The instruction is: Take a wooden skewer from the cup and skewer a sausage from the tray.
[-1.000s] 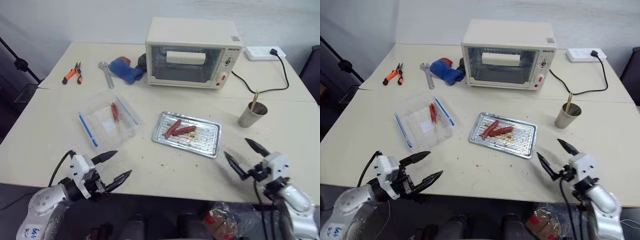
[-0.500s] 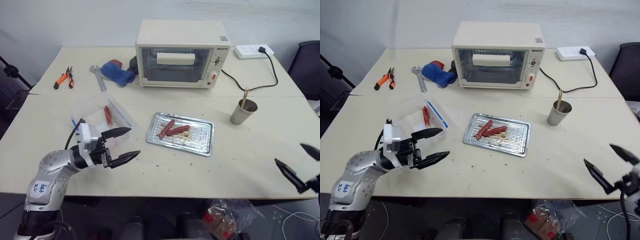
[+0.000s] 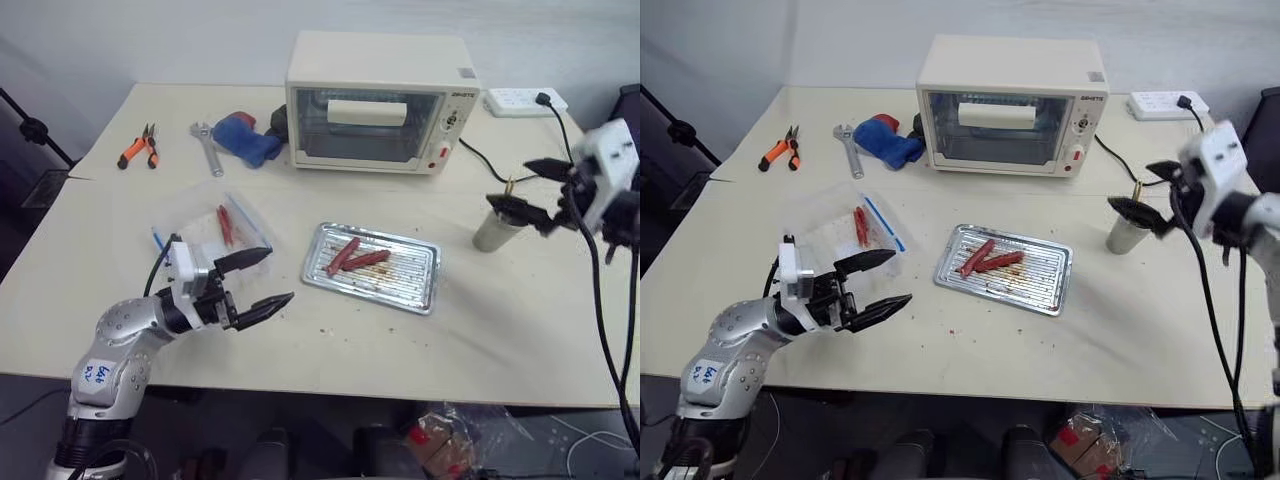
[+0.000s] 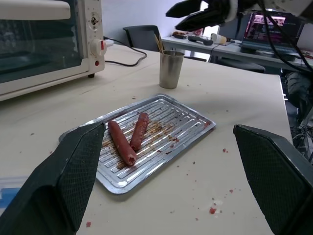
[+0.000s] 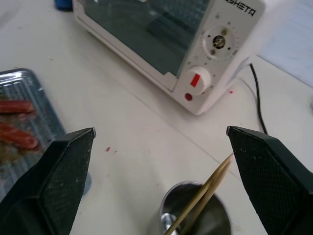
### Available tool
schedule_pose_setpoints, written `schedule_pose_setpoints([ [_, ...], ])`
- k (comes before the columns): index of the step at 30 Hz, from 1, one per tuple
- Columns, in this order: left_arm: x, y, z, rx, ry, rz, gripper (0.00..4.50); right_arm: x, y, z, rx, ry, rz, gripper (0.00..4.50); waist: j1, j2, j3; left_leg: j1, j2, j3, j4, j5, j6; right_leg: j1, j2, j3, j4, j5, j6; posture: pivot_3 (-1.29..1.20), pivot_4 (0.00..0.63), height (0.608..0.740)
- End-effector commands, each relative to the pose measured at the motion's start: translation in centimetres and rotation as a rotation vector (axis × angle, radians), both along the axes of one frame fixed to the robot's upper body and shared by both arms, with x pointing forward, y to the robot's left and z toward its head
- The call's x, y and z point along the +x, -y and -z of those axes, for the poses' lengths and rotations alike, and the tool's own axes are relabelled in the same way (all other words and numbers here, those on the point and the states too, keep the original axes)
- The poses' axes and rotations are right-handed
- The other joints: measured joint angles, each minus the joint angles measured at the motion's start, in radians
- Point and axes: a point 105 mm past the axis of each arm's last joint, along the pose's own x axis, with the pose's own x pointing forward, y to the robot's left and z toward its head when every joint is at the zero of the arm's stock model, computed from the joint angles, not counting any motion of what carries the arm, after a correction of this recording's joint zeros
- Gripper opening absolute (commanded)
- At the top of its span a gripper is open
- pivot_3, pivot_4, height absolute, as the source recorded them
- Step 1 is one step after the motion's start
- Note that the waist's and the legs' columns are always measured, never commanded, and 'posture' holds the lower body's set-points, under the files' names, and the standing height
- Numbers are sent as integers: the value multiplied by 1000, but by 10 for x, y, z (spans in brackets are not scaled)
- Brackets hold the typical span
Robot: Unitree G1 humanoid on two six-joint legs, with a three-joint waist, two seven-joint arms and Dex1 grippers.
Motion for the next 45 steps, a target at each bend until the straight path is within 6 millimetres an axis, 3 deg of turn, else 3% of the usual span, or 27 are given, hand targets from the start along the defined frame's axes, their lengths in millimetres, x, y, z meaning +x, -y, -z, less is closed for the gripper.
schedule_pose_setpoints([
  [1,-5,3,-8,0,50,-16,4440,12,2,-3,-10,-22,59,4500,8,0,0,0,0,-1,-1,0,0,0,0,0,0,0,0,0,150,740],
  [5,-8,5,-7,0,51,-26,4440,20,2,-3,-29,-37,70,4500,11,0,0,-1,0,-1,-1,0,0,-1,0,-1,0,0,0,0,150,740],
  [17,-9,6,-6,3,48,-39,4440,23,32,6,-52,-72,123,4500,7,0,0,-1,0,0,-1,0,0,-1,1,0,1,0,0,0,150,740],
  [22,-8,8,-7,3,49,-32,4500,25,34,8,-42,-65,130,3274,6,0,0,-1,0,1,-1,0,0,-1,1,0,1,0,0,0,150,740],
  [28,-7,10,-7,0,48,-26,4500,28,38,8,-36,-50,151,1180,7,0,0,-1,0,1,-1,0,0,-1,1,0,1,0,0,0,150,740],
  [45,-6,12,-7,-6,52,-23,4500,34,37,12,1,-44,147,1180,7,0,0,-1,0,1,0,1,-1,-1,1,0,1,0,0,0,150,740],
])
